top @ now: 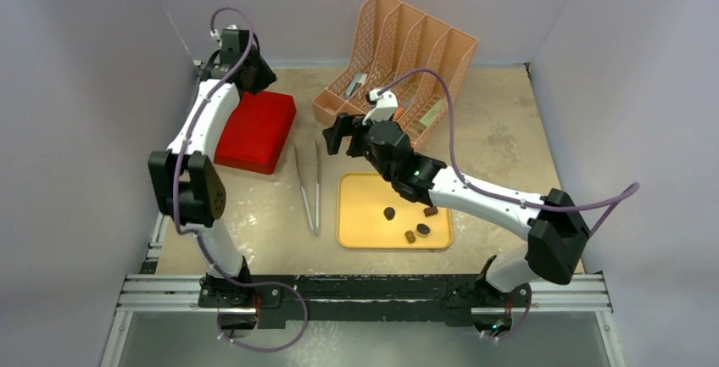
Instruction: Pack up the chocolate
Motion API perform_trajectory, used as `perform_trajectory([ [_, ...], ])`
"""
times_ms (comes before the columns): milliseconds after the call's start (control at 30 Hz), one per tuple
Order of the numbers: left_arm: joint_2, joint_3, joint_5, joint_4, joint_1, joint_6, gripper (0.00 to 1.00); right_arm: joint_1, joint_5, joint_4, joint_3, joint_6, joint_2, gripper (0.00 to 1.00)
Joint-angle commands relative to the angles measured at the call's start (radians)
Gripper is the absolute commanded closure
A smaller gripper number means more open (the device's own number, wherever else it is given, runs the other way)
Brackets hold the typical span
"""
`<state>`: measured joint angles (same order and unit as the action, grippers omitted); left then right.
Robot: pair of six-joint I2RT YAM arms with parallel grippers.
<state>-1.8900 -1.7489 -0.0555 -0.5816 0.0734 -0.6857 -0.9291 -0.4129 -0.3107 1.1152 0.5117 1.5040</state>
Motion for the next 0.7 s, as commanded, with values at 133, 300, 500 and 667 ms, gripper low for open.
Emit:
perform_trajectory([
  [133,0.334,0.232,0.009,0.041,0.005,0.098,0.38,0.003,-0.093,0.077,-0.098,0.018,-0.182,0.01],
  [300,0.496,0.356,-0.041,0.019,0.006,0.122,0.32,0.003,-0.145,0.159,-0.190,0.019,-0.313,0.01],
  [500,0.538,0.490,-0.243,-0.011,0.004,0.072,0.56,0.003,-0.172,0.254,-0.251,0.045,-0.465,0.01],
  [667,0.453,0.544,-0.207,-0.002,0.003,0.006,0.94,0.003,-0.174,0.251,-0.257,0.027,-0.520,0.01],
])
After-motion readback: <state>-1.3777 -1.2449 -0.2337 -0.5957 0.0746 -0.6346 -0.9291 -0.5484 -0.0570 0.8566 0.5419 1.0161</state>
